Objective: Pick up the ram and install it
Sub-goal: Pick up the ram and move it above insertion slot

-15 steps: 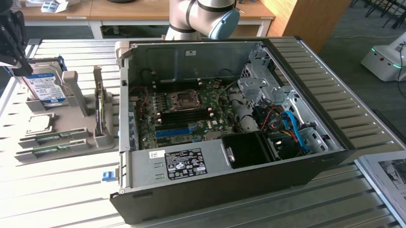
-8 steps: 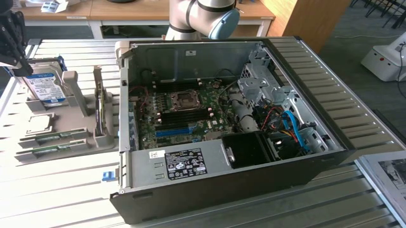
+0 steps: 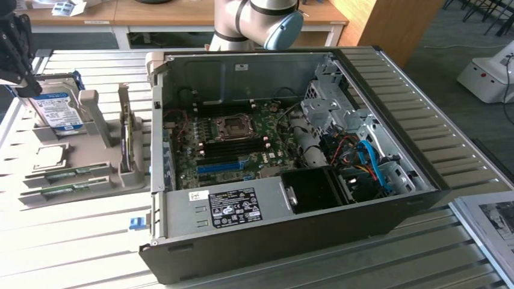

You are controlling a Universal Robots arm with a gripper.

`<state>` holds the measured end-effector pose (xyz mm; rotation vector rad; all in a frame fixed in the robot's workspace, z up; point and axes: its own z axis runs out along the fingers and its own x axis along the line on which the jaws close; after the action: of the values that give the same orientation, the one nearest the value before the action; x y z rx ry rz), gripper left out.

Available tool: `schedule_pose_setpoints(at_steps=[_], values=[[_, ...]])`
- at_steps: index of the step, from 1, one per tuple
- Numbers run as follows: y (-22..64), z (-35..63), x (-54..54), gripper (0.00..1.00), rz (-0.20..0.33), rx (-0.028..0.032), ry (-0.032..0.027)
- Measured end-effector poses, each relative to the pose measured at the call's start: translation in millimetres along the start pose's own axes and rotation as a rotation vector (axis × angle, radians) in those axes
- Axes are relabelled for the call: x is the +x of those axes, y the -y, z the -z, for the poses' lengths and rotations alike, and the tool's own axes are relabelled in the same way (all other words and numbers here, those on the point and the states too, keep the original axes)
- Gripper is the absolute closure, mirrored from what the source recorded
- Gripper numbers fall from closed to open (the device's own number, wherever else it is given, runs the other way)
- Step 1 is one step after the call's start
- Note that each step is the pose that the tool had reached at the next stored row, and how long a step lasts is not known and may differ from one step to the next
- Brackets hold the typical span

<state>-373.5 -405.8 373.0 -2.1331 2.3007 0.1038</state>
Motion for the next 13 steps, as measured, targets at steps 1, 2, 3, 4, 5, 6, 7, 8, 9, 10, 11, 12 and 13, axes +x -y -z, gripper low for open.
schedule_pose_setpoints(at_steps=[1, 2, 3, 4, 5, 6, 7, 8, 9, 10, 11, 12, 13], values=[[0.0, 0.0, 0.0, 0.84, 0.0, 0.0, 0.0001], [0.0, 0.0, 0.0, 0.77, 0.0, 0.0001, 0.0001], [0.0, 0.0, 0.0, 0.77, 0.0, 0.0, 0.0001], [0.0, 0.0, 0.0, 0.71, 0.0, 0.0001, 0.0001], [0.0, 0.0, 0.0, 0.71, 0.0, 0.0, 0.0001], [0.0, 0.0, 0.0, 0.71, 0.0, 0.0, 0.0001], [0.0, 0.0, 0.0, 0.71, 0.0, 0.0, 0.0001], [0.0, 0.0, 0.0, 0.71, 0.0, 0.0, 0.0], [0.0, 0.0, 0.0, 0.71, 0.0, 0.0, 0.0001], [0.0, -0.3, 0.0, 0.71, 0.0, 0.0, 0.0001], [0.1, -0.7, 0.0, 0.71, 0.0, 0.0002, 0.0002], [0.1, -1.3, 0.0, 0.71, 0.0, 0.0003, 0.0002], [0.1, -2.2, 0.1, 0.71, 0.0, 0.0002, 0.0002]])
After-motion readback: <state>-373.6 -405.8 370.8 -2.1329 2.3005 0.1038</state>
